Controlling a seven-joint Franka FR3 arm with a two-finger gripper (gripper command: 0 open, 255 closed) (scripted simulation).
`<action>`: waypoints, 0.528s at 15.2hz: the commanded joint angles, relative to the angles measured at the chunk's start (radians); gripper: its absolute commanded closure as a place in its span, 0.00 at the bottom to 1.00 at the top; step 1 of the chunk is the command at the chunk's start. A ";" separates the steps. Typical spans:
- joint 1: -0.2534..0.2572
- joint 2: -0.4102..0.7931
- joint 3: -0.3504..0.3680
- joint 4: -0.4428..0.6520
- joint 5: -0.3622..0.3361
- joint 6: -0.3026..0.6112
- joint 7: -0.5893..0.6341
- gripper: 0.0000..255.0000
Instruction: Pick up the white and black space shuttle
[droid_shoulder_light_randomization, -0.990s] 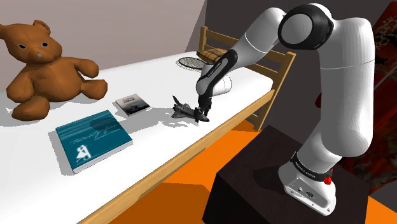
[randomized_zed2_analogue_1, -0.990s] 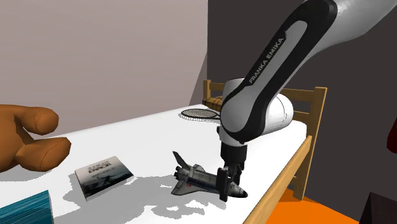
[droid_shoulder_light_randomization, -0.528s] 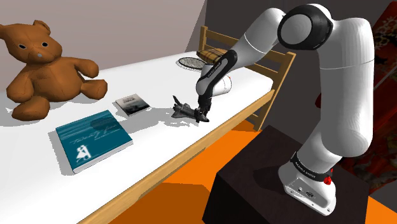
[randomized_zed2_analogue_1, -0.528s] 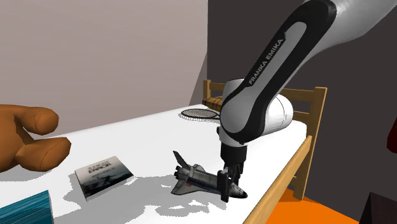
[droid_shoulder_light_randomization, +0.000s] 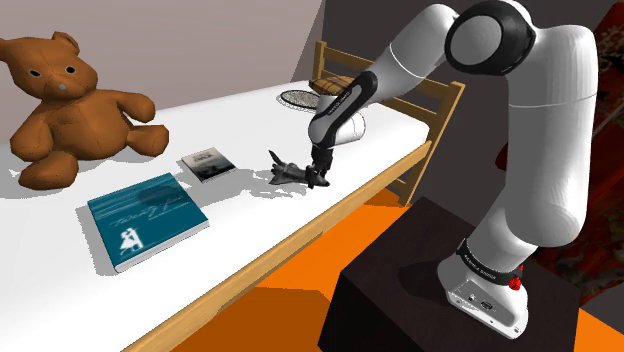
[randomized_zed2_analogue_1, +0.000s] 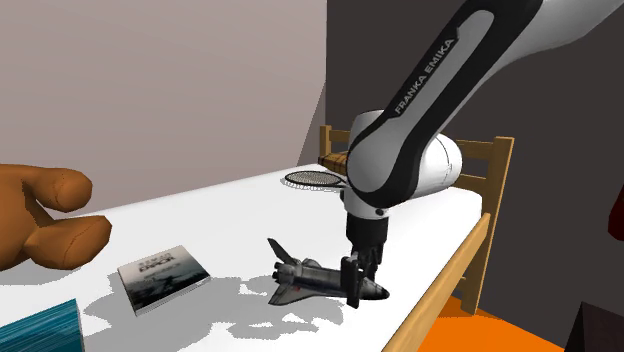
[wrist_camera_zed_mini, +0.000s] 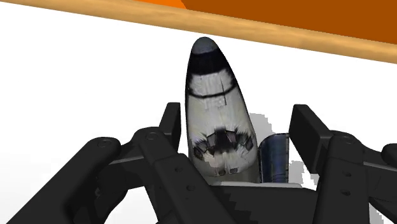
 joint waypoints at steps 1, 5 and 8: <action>0.001 -0.025 -0.003 -0.009 -0.004 -0.015 0.003 1.00; 0.006 -0.072 -0.011 -0.016 -0.015 -0.056 0.014 1.00; 0.009 -0.106 -0.016 -0.018 -0.024 -0.088 0.023 1.00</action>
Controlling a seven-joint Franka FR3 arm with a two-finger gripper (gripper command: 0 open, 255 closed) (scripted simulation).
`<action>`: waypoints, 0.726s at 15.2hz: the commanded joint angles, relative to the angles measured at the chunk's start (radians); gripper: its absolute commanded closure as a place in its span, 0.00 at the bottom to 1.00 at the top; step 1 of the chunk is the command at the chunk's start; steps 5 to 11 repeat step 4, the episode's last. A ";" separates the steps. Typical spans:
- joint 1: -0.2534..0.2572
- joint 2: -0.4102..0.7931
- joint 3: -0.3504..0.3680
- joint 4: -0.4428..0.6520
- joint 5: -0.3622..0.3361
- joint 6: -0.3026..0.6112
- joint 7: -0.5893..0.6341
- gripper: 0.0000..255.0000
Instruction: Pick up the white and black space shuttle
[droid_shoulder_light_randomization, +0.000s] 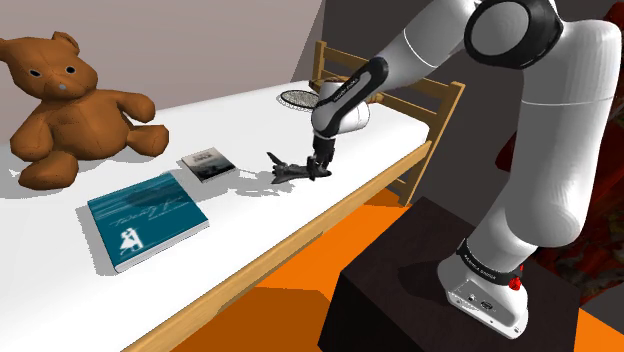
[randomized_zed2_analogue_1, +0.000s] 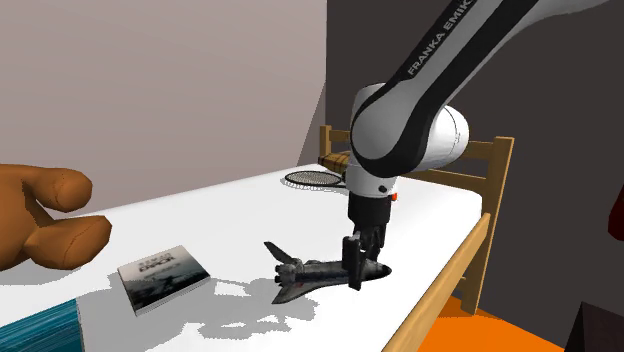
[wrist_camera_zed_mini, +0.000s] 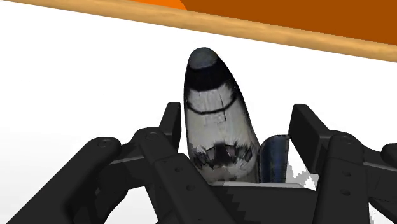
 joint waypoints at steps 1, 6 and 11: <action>0.001 -0.023 -0.004 0.002 -0.006 -0.025 0.005 1.00; 0.002 -0.036 -0.006 0.002 -0.010 -0.037 0.009 1.00; 0.002 -0.036 -0.006 0.002 -0.010 -0.037 0.009 1.00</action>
